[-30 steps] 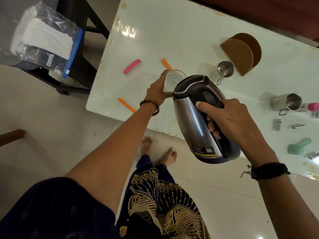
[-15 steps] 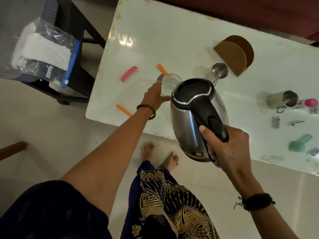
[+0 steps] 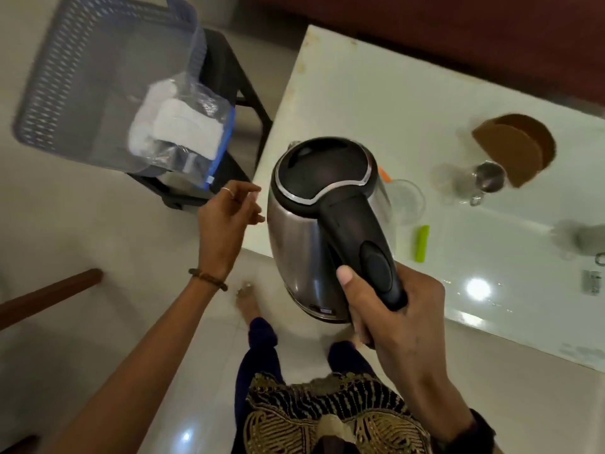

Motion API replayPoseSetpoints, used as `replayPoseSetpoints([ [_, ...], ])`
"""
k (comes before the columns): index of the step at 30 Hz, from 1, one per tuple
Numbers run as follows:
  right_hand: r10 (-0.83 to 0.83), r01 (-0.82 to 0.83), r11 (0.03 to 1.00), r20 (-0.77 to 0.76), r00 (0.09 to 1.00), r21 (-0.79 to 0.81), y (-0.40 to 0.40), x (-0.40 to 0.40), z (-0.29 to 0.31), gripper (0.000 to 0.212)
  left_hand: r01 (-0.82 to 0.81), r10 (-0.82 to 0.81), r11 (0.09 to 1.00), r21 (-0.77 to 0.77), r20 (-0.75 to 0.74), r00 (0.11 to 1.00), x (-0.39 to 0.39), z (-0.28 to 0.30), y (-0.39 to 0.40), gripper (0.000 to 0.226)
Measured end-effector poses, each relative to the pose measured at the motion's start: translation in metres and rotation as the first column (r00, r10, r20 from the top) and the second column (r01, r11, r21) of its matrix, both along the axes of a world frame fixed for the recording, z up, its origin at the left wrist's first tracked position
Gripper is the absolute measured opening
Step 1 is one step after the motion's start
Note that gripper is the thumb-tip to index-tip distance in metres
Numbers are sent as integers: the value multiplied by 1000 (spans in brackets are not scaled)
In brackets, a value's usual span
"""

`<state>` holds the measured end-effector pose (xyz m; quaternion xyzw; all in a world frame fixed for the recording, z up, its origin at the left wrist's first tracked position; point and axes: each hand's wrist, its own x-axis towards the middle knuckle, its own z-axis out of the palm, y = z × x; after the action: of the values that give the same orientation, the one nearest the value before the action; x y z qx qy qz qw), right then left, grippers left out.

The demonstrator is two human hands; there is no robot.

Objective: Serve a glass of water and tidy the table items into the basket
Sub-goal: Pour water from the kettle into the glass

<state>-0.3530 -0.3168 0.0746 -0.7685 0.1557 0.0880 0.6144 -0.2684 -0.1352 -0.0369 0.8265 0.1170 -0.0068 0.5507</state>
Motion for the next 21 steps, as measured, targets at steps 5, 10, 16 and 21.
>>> replayPoseSetpoints([
  [5, 24, -30, 989, 45, 999, 142, 99, 46, -5, 50, -209, 204, 976, 61, 70, 976, 24, 13, 112, 9],
  [10, 41, -75, 968, 146, 988, 238, 196, 97, -3, 54, -352, 324, 912, 210, 154, 933, 55, 9, 223, 12],
  [16, -11, -68, 959, 275, 961, 276, 306, 169, -13, 42, -213, 261, 825, 523, -19, 965, 104, -24, 323, 45],
  [21, -94, 2, 958, 307, 947, 287, 372, 216, -40, 30, -137, 315, 872, 471, -323, 892, 139, -47, 354, 44],
])
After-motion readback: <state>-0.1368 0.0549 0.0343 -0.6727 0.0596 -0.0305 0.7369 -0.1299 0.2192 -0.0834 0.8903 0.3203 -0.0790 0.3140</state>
